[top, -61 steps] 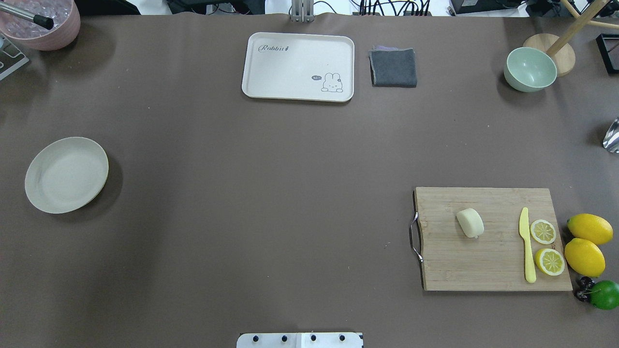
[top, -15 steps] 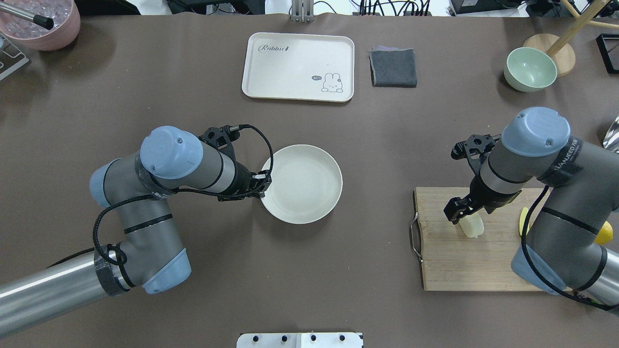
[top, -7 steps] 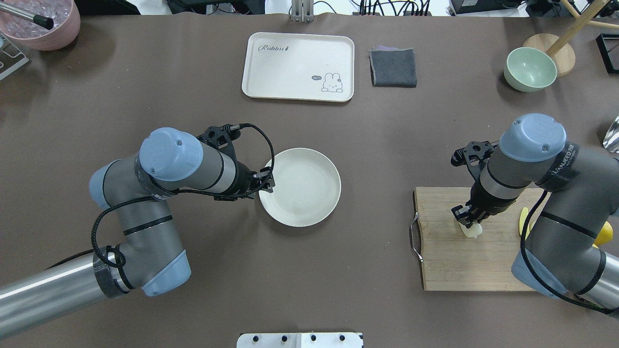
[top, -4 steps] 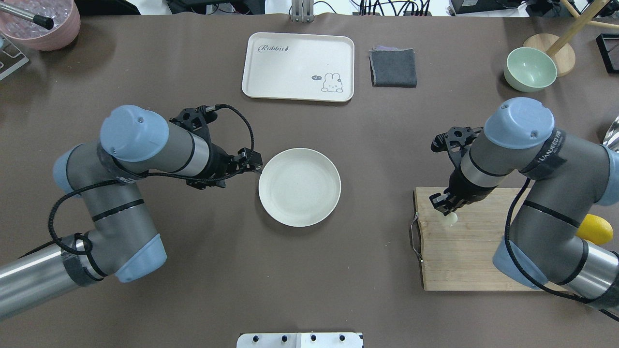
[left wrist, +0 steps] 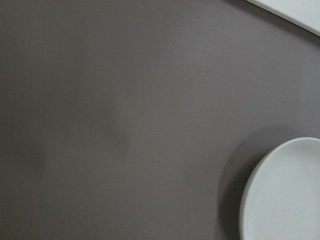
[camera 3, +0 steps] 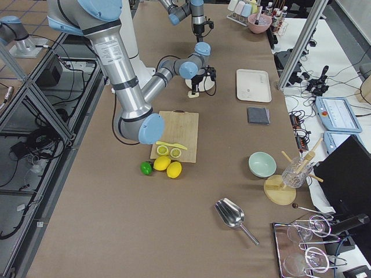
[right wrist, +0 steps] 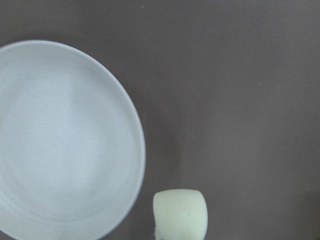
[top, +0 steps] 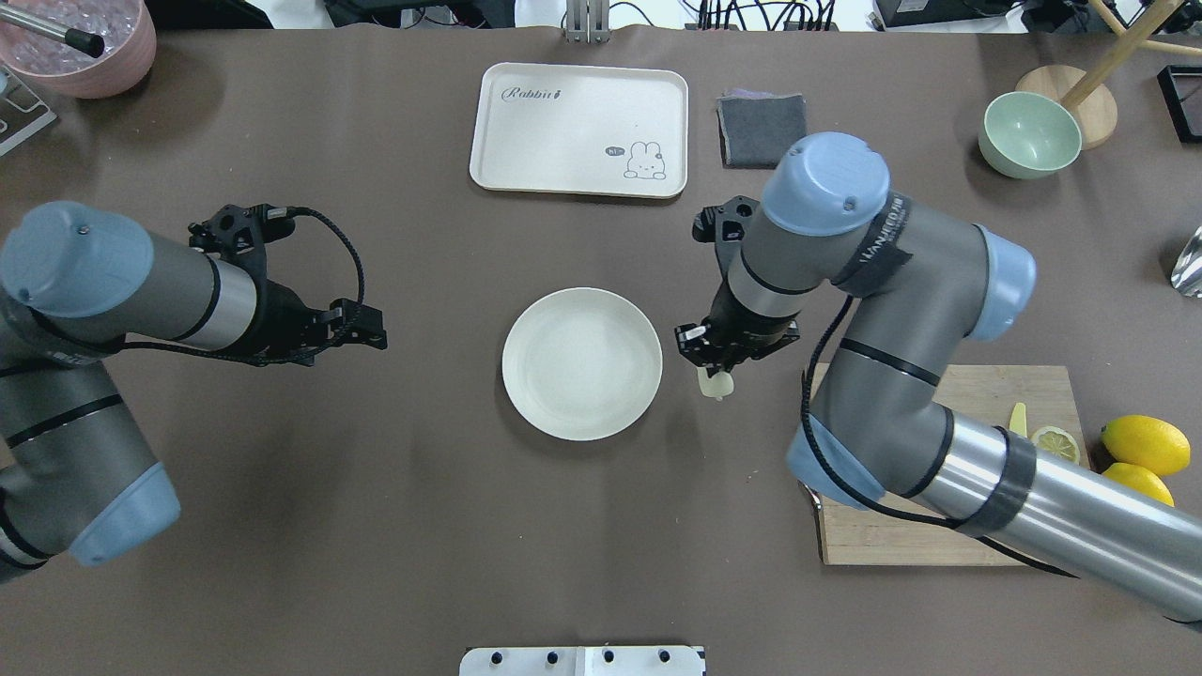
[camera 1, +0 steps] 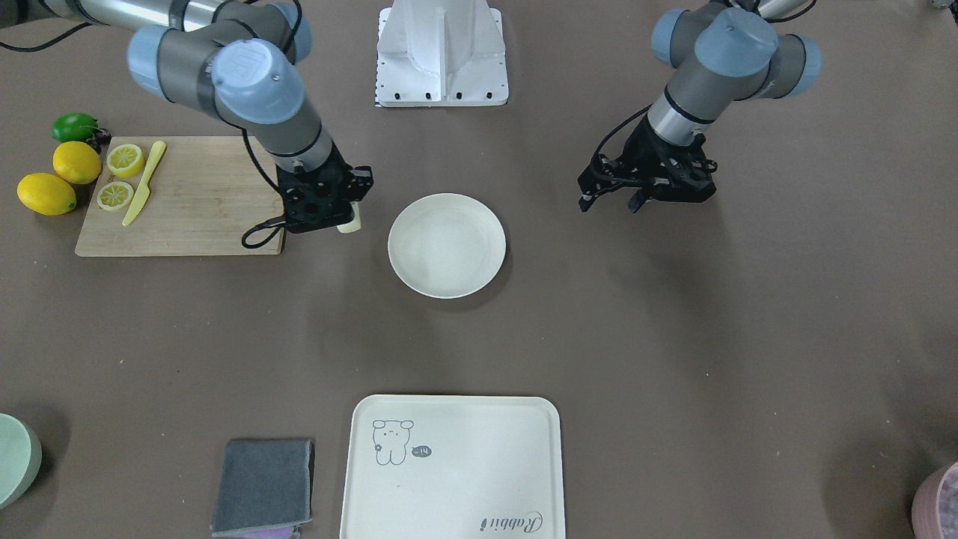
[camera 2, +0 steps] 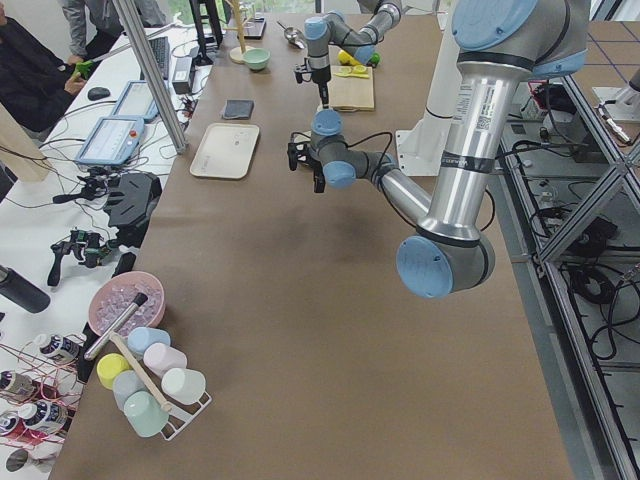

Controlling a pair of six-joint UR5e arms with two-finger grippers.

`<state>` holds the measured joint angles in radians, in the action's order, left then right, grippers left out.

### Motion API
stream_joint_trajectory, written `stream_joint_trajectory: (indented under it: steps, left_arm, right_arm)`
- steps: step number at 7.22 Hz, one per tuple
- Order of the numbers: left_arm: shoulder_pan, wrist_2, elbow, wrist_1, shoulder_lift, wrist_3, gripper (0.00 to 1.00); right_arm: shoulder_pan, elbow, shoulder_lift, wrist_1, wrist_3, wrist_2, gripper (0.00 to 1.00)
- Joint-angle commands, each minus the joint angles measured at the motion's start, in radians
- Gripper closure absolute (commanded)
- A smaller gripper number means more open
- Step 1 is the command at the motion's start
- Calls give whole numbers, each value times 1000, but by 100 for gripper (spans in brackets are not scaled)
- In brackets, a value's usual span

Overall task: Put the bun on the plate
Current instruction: 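Lift the bun toward the plate while the left gripper withdraws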

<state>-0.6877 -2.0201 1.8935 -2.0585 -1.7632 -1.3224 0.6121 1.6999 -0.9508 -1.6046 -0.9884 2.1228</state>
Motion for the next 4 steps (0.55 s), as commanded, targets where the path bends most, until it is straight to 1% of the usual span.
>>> stream_joint_trajectory:
  steps: [1,2,4]
  left_arm:
    - [-49,-32,18,-3,70,66,2]
    - [-50,-32,15,-3,70,68,2]
    - [-49,-31,15,-3,68,68,2]
  right_arm:
    - [-50,-216,142,196,-140,-38,78]
    - [-81,-288,145,353,-252,-99,79]
    - [-101,-313,175,353,-270,-125,78]
